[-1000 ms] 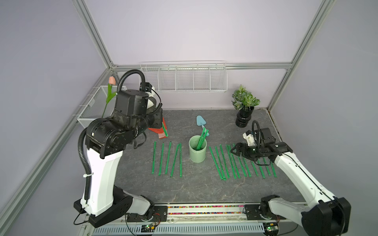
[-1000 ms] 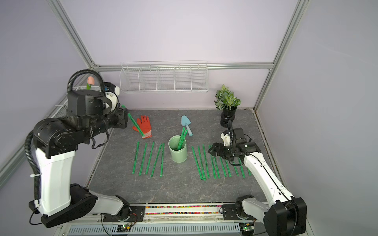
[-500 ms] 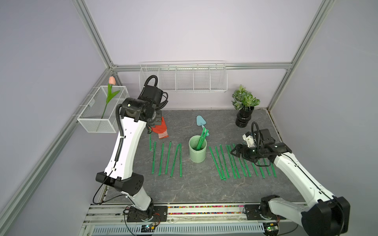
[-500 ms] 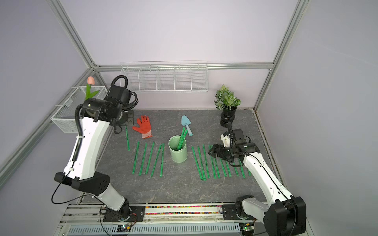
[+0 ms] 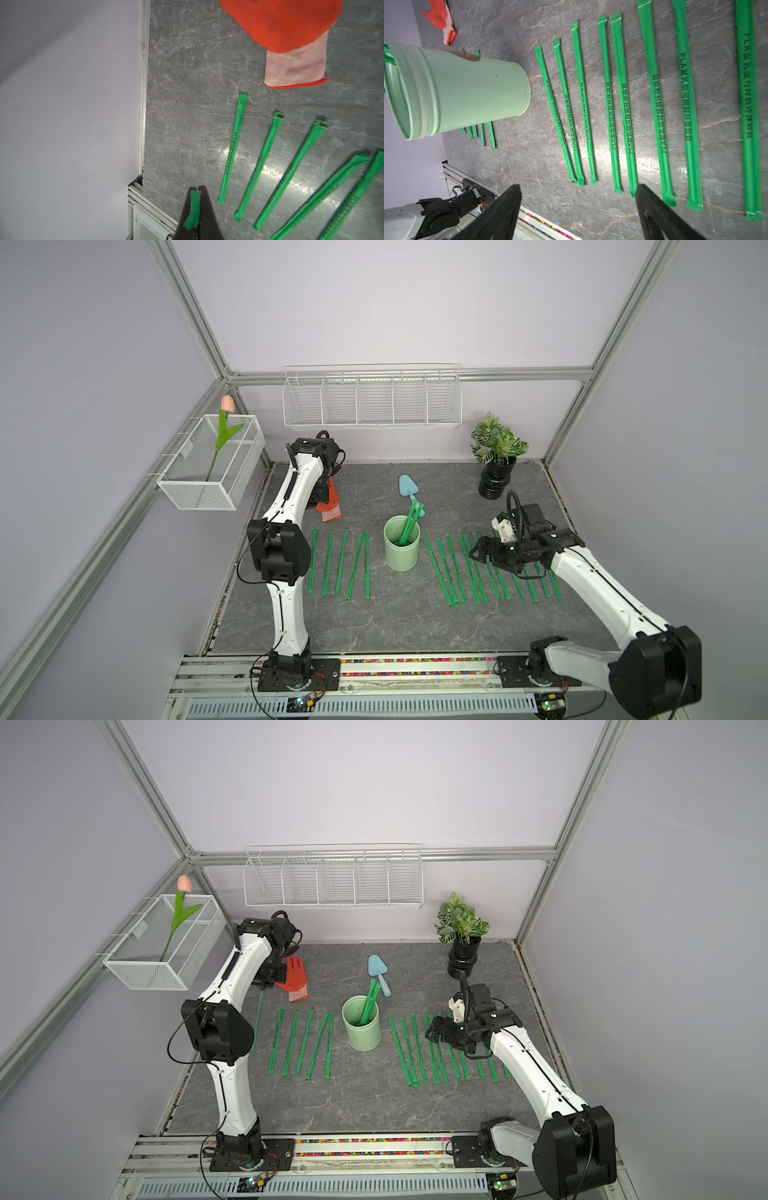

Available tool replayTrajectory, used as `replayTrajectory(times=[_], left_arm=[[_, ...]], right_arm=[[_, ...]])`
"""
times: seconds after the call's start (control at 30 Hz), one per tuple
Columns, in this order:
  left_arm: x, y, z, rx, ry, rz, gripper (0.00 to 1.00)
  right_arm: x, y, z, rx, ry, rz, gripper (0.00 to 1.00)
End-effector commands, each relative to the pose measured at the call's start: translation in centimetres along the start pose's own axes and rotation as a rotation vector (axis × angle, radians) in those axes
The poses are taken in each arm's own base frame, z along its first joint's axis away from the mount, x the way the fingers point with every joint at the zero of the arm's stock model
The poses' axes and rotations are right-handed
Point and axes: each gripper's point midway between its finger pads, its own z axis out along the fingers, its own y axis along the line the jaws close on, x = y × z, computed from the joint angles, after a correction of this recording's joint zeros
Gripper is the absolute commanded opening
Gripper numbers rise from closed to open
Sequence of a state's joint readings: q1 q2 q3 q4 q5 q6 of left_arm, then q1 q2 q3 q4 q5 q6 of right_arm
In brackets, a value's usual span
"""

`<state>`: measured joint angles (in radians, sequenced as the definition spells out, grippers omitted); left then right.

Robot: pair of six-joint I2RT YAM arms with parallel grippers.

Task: Take the straws out of the storage container
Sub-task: Place the straw at the center of the board.

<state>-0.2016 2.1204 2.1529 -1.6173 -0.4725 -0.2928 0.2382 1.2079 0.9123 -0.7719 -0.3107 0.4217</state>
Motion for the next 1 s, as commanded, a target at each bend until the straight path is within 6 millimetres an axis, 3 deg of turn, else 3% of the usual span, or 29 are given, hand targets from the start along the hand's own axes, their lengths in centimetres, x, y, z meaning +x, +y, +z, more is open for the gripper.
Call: replayTrajectory(times=[0.0,0.5,0.97], left_arm=[[2.3,1.4,1.1,-0.029,0.132,0.026,0.02],[1.9,-0.7,6.7,0.011,0.267,0.072,0.02],[1.2,-2.2,9.5,0.017,0.308,0.091,0.02]], right_arm=[[0.2,-0.9,0.6,0.034,0.015,-0.012,0.89],[-0.1,-1.8,3.3,0.050,0.061,0.004,0.89],[-0.1,-2.4,4.8,0.063,0.094,0.020,0.89]])
